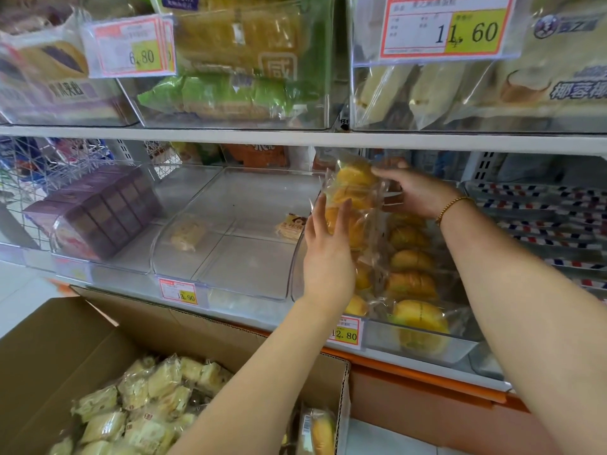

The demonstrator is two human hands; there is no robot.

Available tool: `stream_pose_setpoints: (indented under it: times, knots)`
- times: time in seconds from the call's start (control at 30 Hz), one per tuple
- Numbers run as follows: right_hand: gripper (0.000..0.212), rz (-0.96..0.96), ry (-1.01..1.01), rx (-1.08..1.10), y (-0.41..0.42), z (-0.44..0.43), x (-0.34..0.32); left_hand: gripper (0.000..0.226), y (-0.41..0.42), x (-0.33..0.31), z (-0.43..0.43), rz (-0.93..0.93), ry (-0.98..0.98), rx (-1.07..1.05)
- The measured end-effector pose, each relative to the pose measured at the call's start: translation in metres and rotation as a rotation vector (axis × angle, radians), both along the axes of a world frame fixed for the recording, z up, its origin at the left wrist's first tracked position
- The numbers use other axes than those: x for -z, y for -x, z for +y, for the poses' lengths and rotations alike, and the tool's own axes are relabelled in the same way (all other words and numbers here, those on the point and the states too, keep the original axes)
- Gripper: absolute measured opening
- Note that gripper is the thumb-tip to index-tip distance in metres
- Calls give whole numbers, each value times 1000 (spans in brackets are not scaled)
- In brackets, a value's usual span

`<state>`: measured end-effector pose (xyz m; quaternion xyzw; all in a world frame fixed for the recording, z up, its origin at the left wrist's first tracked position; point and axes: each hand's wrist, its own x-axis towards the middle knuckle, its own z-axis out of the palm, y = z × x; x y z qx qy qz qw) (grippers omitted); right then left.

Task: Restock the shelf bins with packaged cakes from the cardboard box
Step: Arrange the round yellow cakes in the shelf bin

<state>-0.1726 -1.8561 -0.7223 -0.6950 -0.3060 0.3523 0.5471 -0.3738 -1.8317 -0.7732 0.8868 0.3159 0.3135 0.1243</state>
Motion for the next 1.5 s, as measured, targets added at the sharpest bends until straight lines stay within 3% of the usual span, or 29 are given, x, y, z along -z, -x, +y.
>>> stream_pose_setpoints:
  times: [0.07,0.17,0.23,0.3,0.37,0.47,0.53,0.6,0.67,0.87,0.97,1.07,1.13,1.23,1.3,1.37,1.5]
  knots:
    - [88,-141,50,74,2,6,-9,86,-2,-3,0,88,-32,-14]
    - [55,-505,110,158,3,19,-23,91,7,-5,0,211,-23,-5]
    - [39,-681,212,62,8,25,-26,92,18,-8,-2,271,14,18]
    - [36,-791,295,-67,14,29,-24,89,28,-11,-7,263,48,49]
    - [40,-815,343,-115,17,31,-24,84,38,-10,-14,138,33,53]
    - [41,-805,362,-110,22,33,-30,60,45,-2,-18,-54,-87,-21]
    - [41,-809,351,-83,26,33,-32,50,46,-4,-17,-35,-34,-8]
    - [38,-804,295,-9,30,30,-28,55,41,-9,-14,15,71,15]
    - [35,-816,247,65,35,22,-24,63,32,-14,-8,66,66,-9]
    - [50,-866,141,222,67,-28,-30,58,24,-25,-4,124,66,25]
    - [52,-925,102,53,102,-60,-37,57,32,-24,-4,-16,223,117]
    - [46,-1142,104,-156,123,-79,-27,38,46,-28,-5,-264,525,201]
    - [39,-1213,132,-155,123,-82,-8,31,54,-29,-5,-332,681,185]
    - [26,-1035,67,21,124,-84,16,30,66,-23,-4,-250,668,153]
    - [23,-923,36,118,125,-85,27,41,72,-20,-6,-81,607,219]
    - [26,-885,42,125,125,-81,33,53,73,-16,-7,80,542,283]
    - [28,-838,49,68,128,-69,34,57,75,-16,-7,137,488,272]
